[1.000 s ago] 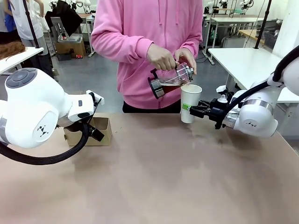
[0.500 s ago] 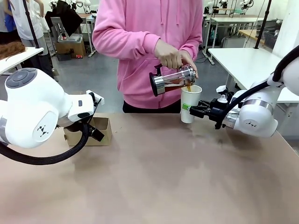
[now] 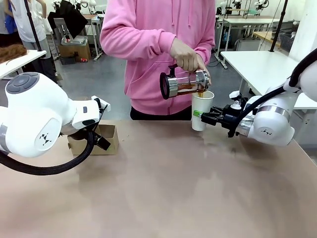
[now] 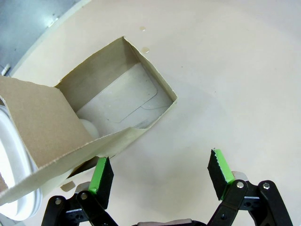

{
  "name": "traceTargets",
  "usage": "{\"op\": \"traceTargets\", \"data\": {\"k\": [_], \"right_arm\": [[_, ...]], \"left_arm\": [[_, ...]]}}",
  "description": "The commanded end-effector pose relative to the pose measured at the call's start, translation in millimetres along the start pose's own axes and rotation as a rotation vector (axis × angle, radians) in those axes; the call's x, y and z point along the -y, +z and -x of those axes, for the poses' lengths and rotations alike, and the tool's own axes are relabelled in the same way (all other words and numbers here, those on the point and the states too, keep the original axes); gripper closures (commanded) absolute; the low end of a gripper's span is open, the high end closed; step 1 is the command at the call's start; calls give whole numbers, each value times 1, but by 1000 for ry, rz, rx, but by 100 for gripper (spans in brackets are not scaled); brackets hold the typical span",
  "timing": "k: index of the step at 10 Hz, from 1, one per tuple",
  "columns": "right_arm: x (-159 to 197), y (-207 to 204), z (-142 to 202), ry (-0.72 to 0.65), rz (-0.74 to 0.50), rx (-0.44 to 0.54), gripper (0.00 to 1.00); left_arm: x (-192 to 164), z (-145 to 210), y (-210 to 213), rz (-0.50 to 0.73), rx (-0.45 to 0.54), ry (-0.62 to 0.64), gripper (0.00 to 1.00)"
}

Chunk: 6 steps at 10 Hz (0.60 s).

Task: Pour a drink into a cup and package it in a carrier.
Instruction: When a person places the Paper Cup Lid on the 600 ml Paper Cup , lift the 600 ml Paper Cup.

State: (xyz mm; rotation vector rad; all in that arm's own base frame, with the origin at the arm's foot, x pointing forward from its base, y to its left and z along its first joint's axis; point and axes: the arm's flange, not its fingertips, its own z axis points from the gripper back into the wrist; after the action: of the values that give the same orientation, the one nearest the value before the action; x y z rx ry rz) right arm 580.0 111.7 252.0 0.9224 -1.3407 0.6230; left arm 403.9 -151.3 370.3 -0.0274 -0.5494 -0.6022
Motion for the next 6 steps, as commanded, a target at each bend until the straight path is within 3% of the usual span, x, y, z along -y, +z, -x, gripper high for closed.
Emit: {"op": "traceTargets", "data": {"k": [1, 6], "right_arm": [[-5, 2, -4, 0, 4, 4, 20], [-5, 2, -4, 0, 4, 4, 20]], "left_arm": [[0, 0, 0, 1, 1, 0, 0], [0, 0, 0, 1, 1, 0, 0]]}}
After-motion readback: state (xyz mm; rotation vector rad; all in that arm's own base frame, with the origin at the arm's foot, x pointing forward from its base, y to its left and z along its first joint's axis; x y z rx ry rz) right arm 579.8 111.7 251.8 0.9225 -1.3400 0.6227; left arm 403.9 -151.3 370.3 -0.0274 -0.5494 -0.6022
